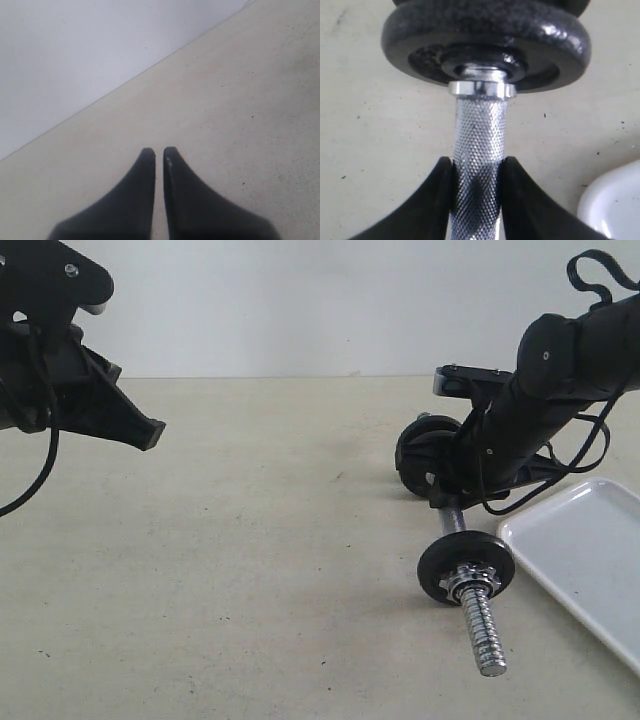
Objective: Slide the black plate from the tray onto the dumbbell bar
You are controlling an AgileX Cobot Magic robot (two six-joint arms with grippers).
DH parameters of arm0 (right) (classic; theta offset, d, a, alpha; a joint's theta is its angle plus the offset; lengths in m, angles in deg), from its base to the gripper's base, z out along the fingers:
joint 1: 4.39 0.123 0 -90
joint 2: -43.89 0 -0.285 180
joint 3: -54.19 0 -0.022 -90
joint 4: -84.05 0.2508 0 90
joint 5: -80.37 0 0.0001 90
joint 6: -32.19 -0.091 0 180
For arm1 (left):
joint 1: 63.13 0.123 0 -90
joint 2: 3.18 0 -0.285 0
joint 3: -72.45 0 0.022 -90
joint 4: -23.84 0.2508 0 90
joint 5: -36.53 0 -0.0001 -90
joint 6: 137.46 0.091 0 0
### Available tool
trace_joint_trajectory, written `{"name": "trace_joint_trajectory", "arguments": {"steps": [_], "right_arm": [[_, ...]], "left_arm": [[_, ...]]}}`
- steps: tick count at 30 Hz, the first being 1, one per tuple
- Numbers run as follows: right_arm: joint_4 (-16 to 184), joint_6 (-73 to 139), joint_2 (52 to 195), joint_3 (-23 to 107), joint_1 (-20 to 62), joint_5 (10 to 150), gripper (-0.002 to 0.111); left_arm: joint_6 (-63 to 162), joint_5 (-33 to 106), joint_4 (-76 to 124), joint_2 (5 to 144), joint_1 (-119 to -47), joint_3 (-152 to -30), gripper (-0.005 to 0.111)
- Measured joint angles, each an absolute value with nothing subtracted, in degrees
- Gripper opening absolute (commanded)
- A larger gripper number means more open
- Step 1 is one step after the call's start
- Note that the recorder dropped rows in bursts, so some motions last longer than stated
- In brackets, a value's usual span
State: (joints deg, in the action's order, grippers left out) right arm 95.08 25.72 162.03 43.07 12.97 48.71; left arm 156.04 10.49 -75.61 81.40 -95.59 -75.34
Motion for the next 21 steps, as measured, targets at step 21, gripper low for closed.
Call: {"name": "trace_joint_trajectory", "arguments": {"steps": [21], "right_arm": [[90.5, 22.5, 163.0, 43.7, 13.2, 47.3, 0.016]], "left_arm": [[156.0, 10.5, -75.6, 81.4, -95.6, -75.3, 0.004]]}}
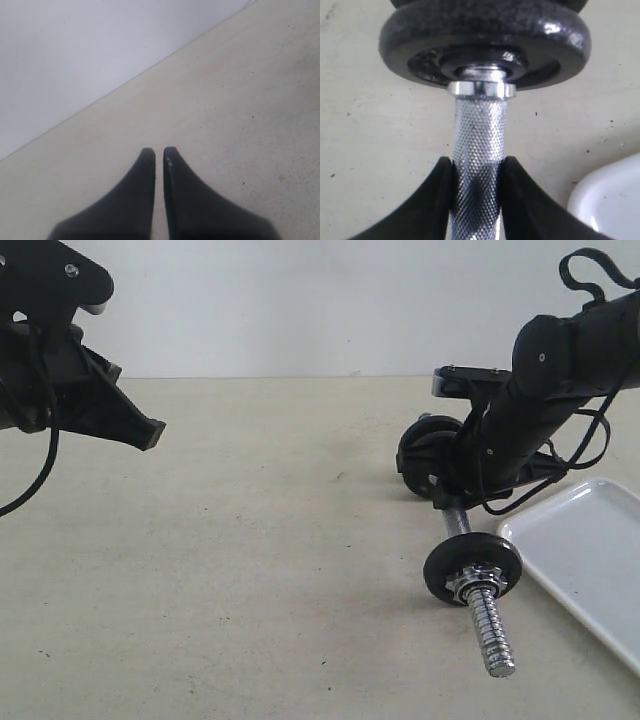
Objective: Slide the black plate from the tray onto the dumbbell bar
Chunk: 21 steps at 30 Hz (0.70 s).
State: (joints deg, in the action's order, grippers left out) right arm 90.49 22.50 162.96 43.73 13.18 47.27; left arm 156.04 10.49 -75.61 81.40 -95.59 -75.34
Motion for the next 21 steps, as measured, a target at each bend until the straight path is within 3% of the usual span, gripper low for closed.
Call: {"name": "trace_joint_trajectory", "arguments": {"steps": [21], "right_arm": [[88.5, 21.1, 168.0, 44.3, 13.1, 51.8, 0.016]], "left_arm": [[156.0, 10.5, -75.6, 81.4, -95.6, -75.3, 0.004]]}}
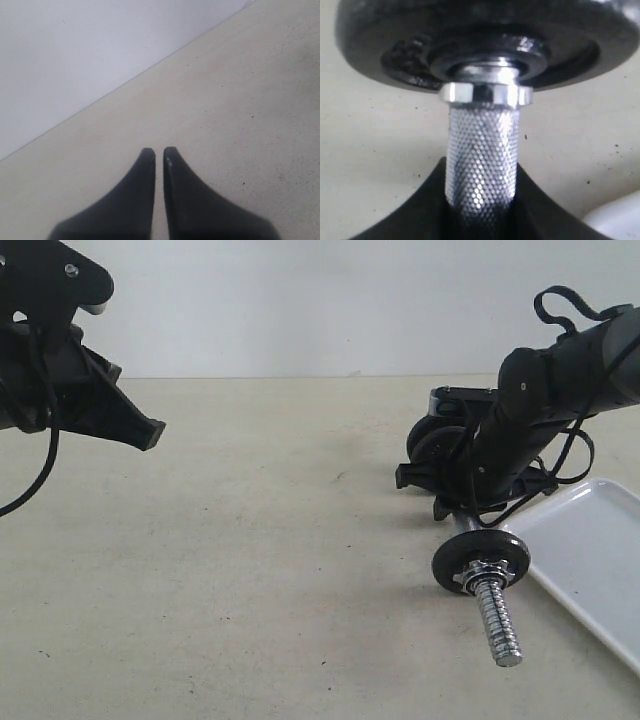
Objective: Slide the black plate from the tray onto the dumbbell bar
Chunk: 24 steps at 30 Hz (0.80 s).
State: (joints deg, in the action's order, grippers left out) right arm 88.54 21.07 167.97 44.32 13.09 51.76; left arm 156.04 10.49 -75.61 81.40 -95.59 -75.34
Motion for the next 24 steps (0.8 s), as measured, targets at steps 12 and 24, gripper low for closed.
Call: {"name": "trace_joint_trajectory", "arguments": {"steps": [12, 24], "right_arm": [[87.3, 21.8, 168.3, 43.9, 13.1, 49.1, 0.046], [86.2, 21.9, 168.3, 43.9, 13.1, 48.4, 0.046]], "left_arm": [[156.0, 10.5, -75.6, 81.4, -95.6, -75.3, 0.004], [156.0, 10.5, -75.6, 81.4, -95.6, -75.3, 0.004]]}}
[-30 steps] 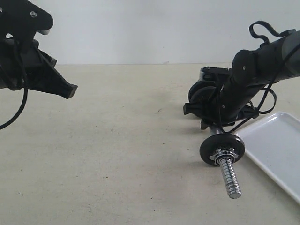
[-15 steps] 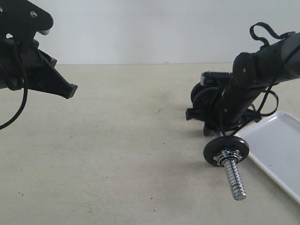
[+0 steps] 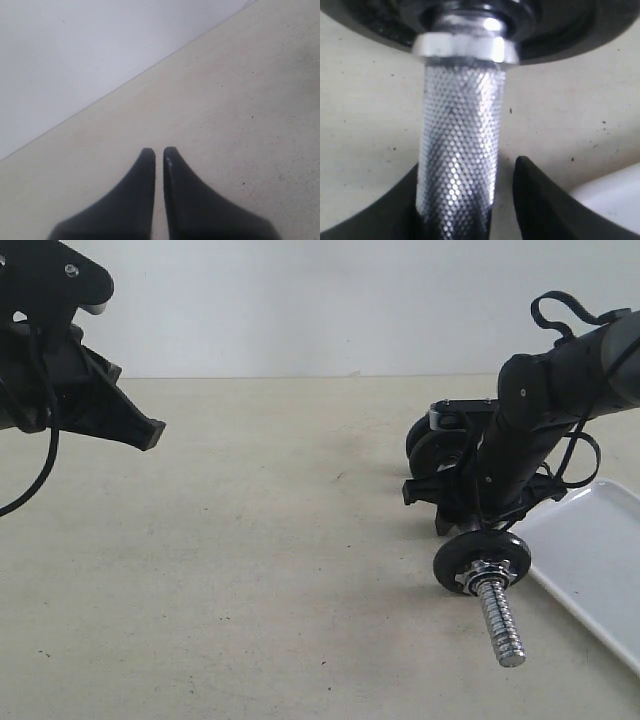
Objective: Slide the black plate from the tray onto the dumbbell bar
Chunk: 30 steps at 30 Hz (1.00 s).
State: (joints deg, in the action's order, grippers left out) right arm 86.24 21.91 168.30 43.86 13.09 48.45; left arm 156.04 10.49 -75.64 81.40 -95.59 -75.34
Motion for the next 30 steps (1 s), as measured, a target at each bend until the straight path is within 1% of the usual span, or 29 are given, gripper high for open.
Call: {"name": "trace_joint_trajectory", "arguments": {"steps": [15, 30], "right_arm": [[86.3, 21.7, 166.4, 43.1, 13.1, 48.4, 0.046], [86.0, 22.0, 165.0, 42.2, 13.0, 45.0, 0.046]], "left_arm": [[156.0, 10.7, -75.6, 81.4, -95.6, -75.3, 0.004], [156.0, 12.4, -75.6, 81.4, -95.6, -75.3, 0.004]]}}
